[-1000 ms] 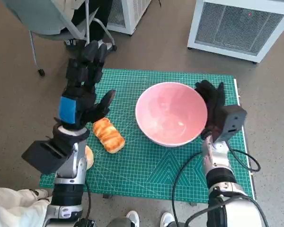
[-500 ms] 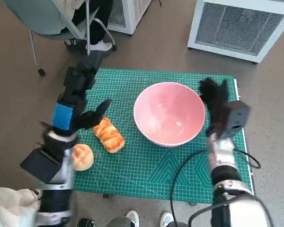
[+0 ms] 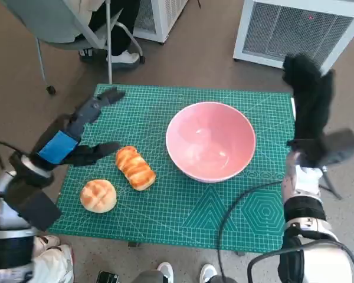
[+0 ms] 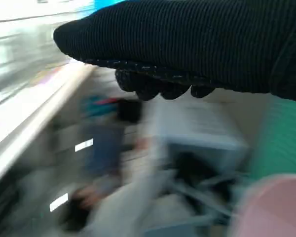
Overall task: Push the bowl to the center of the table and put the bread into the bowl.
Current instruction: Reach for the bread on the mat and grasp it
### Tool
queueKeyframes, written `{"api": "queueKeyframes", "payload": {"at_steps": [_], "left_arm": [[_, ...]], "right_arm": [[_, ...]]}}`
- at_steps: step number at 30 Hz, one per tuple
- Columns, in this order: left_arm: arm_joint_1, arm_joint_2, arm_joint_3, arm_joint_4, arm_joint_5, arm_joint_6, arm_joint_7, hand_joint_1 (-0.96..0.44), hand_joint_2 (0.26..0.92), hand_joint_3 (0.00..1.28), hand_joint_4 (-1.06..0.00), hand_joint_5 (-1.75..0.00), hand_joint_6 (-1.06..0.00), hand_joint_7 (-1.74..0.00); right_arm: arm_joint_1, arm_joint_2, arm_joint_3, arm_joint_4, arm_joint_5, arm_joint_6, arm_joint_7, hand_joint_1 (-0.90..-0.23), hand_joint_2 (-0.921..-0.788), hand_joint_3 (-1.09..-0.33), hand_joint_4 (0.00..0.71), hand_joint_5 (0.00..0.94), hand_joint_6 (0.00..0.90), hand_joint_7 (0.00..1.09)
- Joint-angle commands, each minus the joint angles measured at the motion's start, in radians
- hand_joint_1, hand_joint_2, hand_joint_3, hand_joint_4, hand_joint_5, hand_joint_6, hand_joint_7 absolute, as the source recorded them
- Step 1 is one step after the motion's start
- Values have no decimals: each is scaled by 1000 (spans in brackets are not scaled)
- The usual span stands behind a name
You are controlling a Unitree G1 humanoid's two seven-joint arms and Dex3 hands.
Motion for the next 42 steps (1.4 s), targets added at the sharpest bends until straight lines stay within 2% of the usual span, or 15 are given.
{"api": "queueKeyframes", "payload": {"at_steps": [1, 5, 9, 15, 22, 29, 42], "left_arm": [[-35, 55, -51, 29, 33, 11, -66, -331, 873, 19, -363, -8, -292, -373], [-63, 77, -93, 60, 68, 11, -101, -299, 837, 5, -367, -2, -374, -251], [-96, 84, -134, 96, 99, 10, -128, -263, 801, 1, -367, 0, -434, -141], [-156, 80, -197, 173, 163, -11, -145, -229, 761, 0, -355, 0, -454, -87], [-234, 63, -274, 306, 257, -93, -115, -216, 725, 3, -354, -4, -466, -59], [-311, 45, -341, 454, 336, -162, -78, -238, 735, 10, -333, 0, -454, -31], [-378, -8, -430, 582, 435, -123, -43, -244, 752, 10, -278, 0, -428, -5]], "right_arm": [[44, 33, 0, -103, 125, -15, 171, -603, -921, -823, 341, 17, 279, 198], [77, 40, 14, -195, 185, 2, 255, -610, -921, -807, 347, 15, 293, 198], [111, 43, 29, -275, 209, 26, 292, -615, -921, -796, 350, 14, 303, 197], [146, 47, 43, -355, 210, 44, 302, -599, -921, -781, 352, 10, 314, 194], [164, 50, 54, -393, 210, 49, 305, -603, -921, -765, 357, 8, 322, 190], [165, 50, 56, -386, 205, 34, 307, -605, -921, -770, 356, 4, 321, 181], [163, 48, 52, -356, 204, 14, 300, -606, -921, -770, 356, 2, 320, 175]]}}
